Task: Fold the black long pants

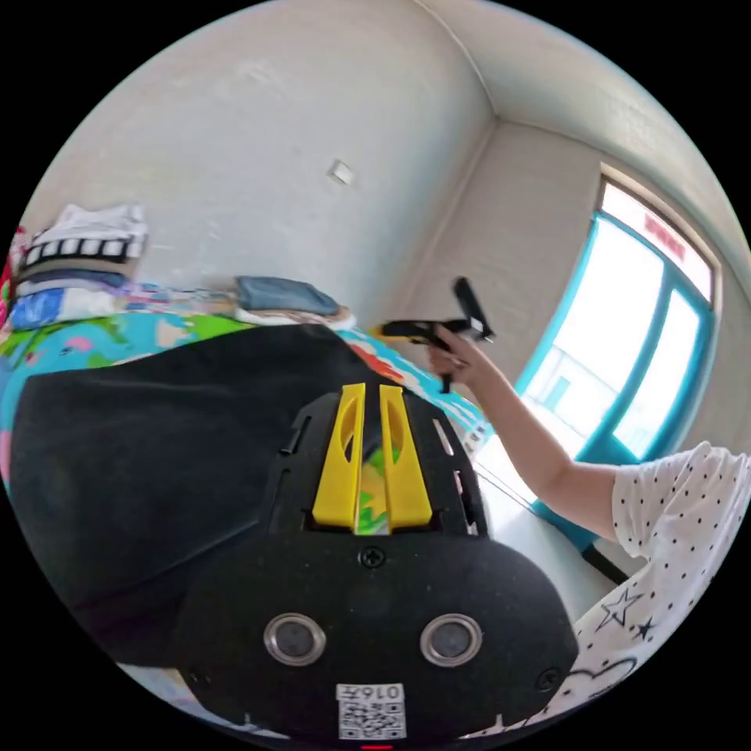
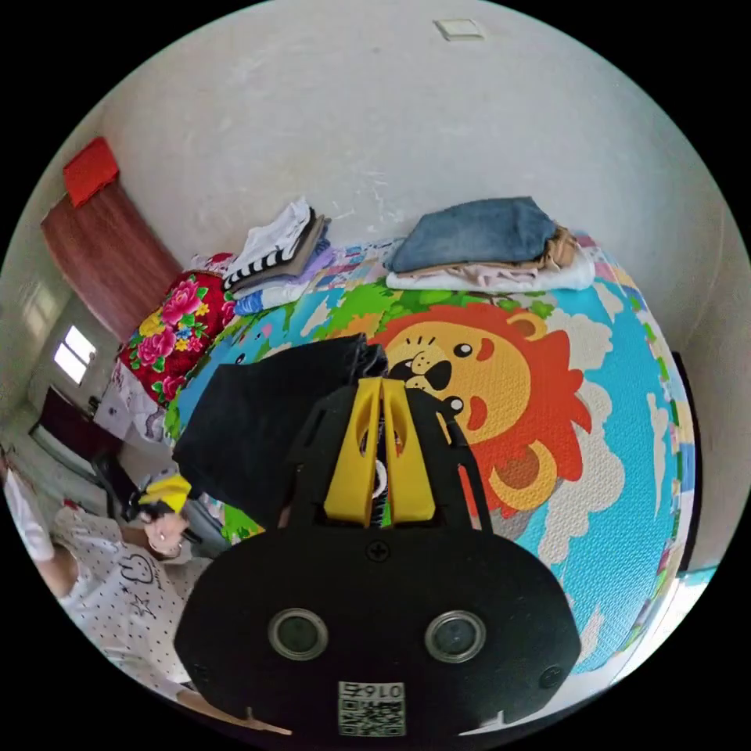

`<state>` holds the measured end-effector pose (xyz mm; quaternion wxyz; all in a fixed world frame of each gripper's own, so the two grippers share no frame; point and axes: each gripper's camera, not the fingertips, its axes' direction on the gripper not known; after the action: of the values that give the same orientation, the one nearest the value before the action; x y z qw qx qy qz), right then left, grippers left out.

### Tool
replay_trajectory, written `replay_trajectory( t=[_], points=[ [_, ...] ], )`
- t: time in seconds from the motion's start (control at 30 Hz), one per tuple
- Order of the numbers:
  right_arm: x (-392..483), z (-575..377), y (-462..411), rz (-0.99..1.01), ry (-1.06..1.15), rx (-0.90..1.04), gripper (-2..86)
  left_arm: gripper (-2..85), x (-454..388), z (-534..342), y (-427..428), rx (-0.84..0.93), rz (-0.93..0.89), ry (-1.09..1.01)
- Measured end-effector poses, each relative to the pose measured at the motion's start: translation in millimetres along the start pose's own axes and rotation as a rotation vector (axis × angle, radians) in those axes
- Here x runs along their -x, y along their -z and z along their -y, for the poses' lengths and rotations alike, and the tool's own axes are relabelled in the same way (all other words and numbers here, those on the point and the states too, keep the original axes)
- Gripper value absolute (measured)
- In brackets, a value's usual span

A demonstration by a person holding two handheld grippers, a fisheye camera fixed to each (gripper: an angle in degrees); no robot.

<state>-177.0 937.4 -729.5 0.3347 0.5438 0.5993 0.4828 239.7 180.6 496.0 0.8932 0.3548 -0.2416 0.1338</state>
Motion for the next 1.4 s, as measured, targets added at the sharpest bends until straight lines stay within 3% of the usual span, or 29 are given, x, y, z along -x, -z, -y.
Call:
replay_trajectory(
  t=[0.13,0.27,0.37,0.47,0.57,0.63,0.8,1.03,1.1,1.27,1.4],
  points=[
    [115,-53,17,-0.002,0.365,-0.107,0.0,0.4,62,-17,78,0.037,0.227,0.099],
    [178,-85,-13,-0.111,0.438,0.059,-0.3,0.4,90,-46,112,0.25,0.299,0.105],
    [207,-106,-32,-0.269,0.435,0.113,-0.4,5.1,106,-44,174,0.154,0.271,0.243],
    [225,-113,-9,-0.253,0.291,0.007,-0.4,7.5,117,-41,257,-0.051,0.448,0.337],
    [251,-135,24,-0.227,0.185,-0.184,-0.4,8.3,141,-41,314,-0.116,0.565,0.432],
    [275,-153,38,-0.153,0.183,-0.3,-0.3,9.5,160,-41,329,-0.094,0.523,0.484],
    [319,-151,48,-0.101,0.262,-0.274,0.0,11.6,202,-48,332,-0.049,0.283,0.58],
    [395,-143,63,0.003,0.39,-0.429,2.8,5.3,217,-61,337,-0.095,0.098,0.683],
    [415,-136,59,0.001,0.402,-0.438,5.2,4.6,201,-51,345,-0.126,0.108,0.627],
    [477,-91,45,0.101,0.352,-0.327,19.6,4.3,99,9,335,-0.119,0.238,0.244],
    [551,-53,50,0.174,0.349,-0.4,17.4,4.6,45,21,309,-0.103,0.317,0.112]
  ],
)
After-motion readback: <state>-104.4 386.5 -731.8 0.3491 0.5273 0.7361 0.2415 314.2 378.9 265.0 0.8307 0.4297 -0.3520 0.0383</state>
